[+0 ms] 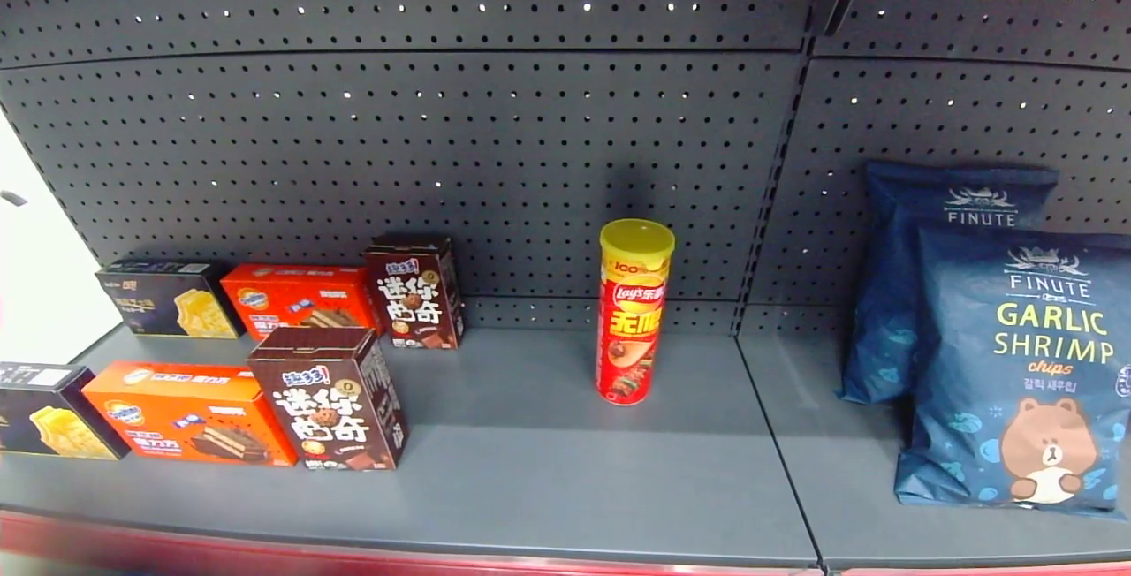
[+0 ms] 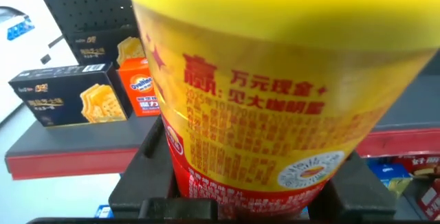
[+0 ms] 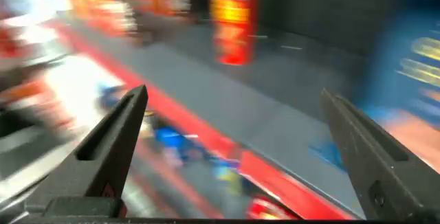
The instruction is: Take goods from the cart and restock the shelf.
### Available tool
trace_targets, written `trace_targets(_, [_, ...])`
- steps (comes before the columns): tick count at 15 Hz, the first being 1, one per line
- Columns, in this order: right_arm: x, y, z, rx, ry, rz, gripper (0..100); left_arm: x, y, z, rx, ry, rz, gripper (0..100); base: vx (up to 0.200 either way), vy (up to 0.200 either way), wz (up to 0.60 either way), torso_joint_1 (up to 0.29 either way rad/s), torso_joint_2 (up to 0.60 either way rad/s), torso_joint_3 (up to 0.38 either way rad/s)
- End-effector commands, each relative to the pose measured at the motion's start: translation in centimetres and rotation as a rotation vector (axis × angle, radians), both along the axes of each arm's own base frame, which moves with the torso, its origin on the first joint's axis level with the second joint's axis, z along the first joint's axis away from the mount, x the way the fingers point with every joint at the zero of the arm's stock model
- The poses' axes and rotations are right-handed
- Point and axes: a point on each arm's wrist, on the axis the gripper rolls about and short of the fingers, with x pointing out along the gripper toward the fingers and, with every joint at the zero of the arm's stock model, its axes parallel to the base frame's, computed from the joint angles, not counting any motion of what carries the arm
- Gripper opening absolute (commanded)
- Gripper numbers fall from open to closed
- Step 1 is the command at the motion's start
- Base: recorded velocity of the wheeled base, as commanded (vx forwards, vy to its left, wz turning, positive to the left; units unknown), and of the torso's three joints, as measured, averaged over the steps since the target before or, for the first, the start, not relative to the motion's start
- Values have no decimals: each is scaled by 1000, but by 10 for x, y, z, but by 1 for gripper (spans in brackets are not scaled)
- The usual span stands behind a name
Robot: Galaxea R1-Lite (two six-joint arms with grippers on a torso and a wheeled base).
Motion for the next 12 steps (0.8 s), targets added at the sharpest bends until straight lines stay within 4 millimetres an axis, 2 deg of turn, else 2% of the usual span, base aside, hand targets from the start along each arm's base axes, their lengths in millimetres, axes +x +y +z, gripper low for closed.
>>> trace_targets(1, [35,23,9,-49,127,137,100,8,0,2,-7,45,-13,0,0,0,0,0,0,0])
trace_targets(3, [71,44,11,-105,188,130,100,12,-2,8,-15,60,-57,0,0,0,0,0,0,0])
trace_targets(4, [95,57,14,-141,174,124,100,12,-2,10,-17,60,-66,0,0,0,0,0,0,0])
trace_targets(5, [105,62,15,-149,170,120,100,13,-2,10,-16,63,-69,0,0,0,0,0,0,0])
trace_targets(7, [146,85,25,-164,183,128,100,14,0,10,-20,72,-124,0,0,0,0,0,0,0])
trace_targets(10, [180,106,31,-194,171,195,100,14,0,10,-27,72,-151,0,0,0,0,0,0,0])
trace_targets(12, [204,117,23,-226,137,213,100,14,1,10,-26,72,-167,0,0,0,0,0,0,0])
